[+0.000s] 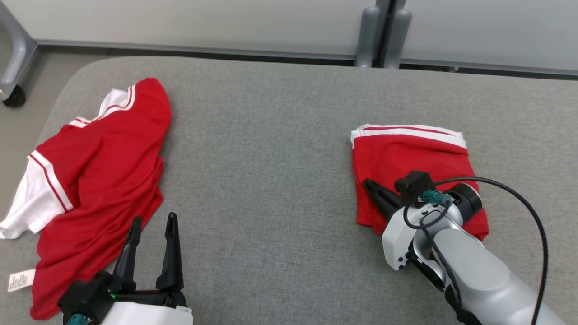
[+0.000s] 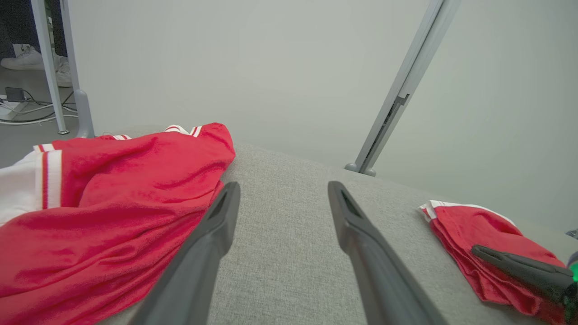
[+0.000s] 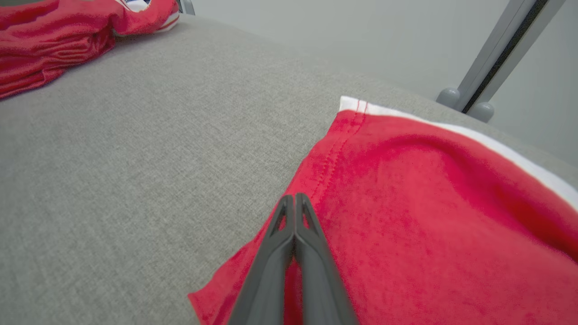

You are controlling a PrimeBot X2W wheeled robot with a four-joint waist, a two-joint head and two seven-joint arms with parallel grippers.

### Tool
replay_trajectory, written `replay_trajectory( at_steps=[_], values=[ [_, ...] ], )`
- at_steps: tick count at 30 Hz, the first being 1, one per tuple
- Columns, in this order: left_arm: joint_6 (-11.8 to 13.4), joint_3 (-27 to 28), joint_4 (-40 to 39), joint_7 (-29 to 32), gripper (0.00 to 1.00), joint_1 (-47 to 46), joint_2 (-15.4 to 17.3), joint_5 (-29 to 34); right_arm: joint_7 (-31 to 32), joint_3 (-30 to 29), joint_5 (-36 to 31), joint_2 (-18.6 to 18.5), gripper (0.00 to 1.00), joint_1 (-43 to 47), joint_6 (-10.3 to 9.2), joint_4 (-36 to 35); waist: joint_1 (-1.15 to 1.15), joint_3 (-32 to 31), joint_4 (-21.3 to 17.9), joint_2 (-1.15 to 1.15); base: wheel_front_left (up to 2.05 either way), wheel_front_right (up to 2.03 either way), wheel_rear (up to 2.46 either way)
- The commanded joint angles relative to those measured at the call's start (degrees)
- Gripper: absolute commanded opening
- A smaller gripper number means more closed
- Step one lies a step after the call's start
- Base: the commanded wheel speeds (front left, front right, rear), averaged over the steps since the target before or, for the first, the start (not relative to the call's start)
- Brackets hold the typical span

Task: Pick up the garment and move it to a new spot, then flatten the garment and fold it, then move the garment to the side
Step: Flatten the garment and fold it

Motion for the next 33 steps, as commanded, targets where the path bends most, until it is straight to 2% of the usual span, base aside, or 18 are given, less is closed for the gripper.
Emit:
replay_trajectory(
  at_steps=[1, 4, 8, 9, 10, 11, 12, 13, 17, 23, 26, 33],
  values=[
    [-0.1, 0.5, -0.1, 0.0, 1.0, 0.8, 0.3, 0.7, -1.1, 0.3, 0.5, -0.7, 0.0, 0.4, -0.01, -1.0, 0.0, -1.6, -1.3, 0.0, 0.0, 0.0, 0.0],
    [-0.3, 1.7, -0.4, 0.0, 1.0, 1.5, 0.2, 1.2, -2.8, -0.5, 1.4, -1.6, 0.0, 1.6, -0.01, -4.5, 0.0, -3.9, -2.7, 0.0, 0.0, 0.0, 0.0],
    [-0.5, 4.1, -1.2, 0.0, 1.0, 3.3, 0.2, 2.1, -3.6, -3.3, 1.0, -4.7, 0.0, 5.2, -0.01, -10.8, 0.0, -7.1, -4.6, 0.0, 0.0, 0.0, 0.0],
    [-0.6, 4.6, -1.4, 0.0, 1.0, 3.6, 0.2, 2.2, -3.8, -4.6, 0.8, -5.5, 0.11, 6.3, -0.01, -12.7, 0.0, -7.8, -5.0, 0.0, 0.0, 0.0, 0.0],
    [-0.7, 5.2, -1.6, 0.0, 1.0, 4.0, 0.2, 2.4, -3.8, -6.1, 0.1, -6.5, 0.33, 7.8, -0.01, -14.7, 0.0, -8.4, -5.4, 0.0, 0.0, 0.0, 0.0],
    [-0.7, 5.7, -1.7, 0.0, 1.0, 4.3, 0.2, 2.4, -3.8, -7.7, -0.4, -7.2, 0.47, 9.5, -0.01, -17.3, 0.0, -9.0, -5.8, 0.0, 0.0, 0.0, 0.0],
    [-0.7, 6.2, -1.9, 0.0, 1.0, 4.6, 0.2, 2.4, -3.9, -9.9, -0.5, -7.8, 0.65, 11.4, -0.01, -20.1, 0.0, -9.4, -6.2, 0.0, 0.0, 0.0, 0.0],
    [-0.7, 6.7, -2.0, 0.0, 1.0, 4.9, 0.2, 2.3, -3.9, -12.1, -1.3, -8.7, 1.0, 13.3, -0.01, -23.0, 0.0, -9.8, -6.6, 0.0, 0.0, 0.0, 0.0],
    [-0.8, 7.7, -2.1, 0.0, 1.0, 5.6, 0.2, 2.3, -3.8, -20.5, -4.9, -10.3, 1.0, 21.2, -0.01, -32.7, 0.0, -10.7, -7.7, 0.0, 0.0, 0.0, 0.0],
    [-1.3, 8.1, -0.3, 0.0, 1.0, 6.9, 0.2, 3.4, -3.9, -30.6, -7.8, -8.6, 1.0, 31.9, -0.01, -40.5, 0.0, -11.7, -8.3, 0.0, 0.0, 0.0, 0.0],
    [-1.8, 8.8, 1.6, 0.0, 1.0, 7.7, 0.2, 4.5, -3.9, -34.1, -8.2, -7.2, 1.0, 36.0, -0.01, -41.8, 0.0, -12.1, -8.3, 0.0, 0.0, 0.0, 0.0],
    [-2.2, 10.0, 3.0, 0.0, 1.0, 8.9, 0.2, 4.5, -3.9, -36.6, -8.6, -5.5, 1.0, 39.3, -0.01, -40.3, 0.0, -12.4, -8.1, 0.0, 0.0, 0.0, 0.0]
  ],
)
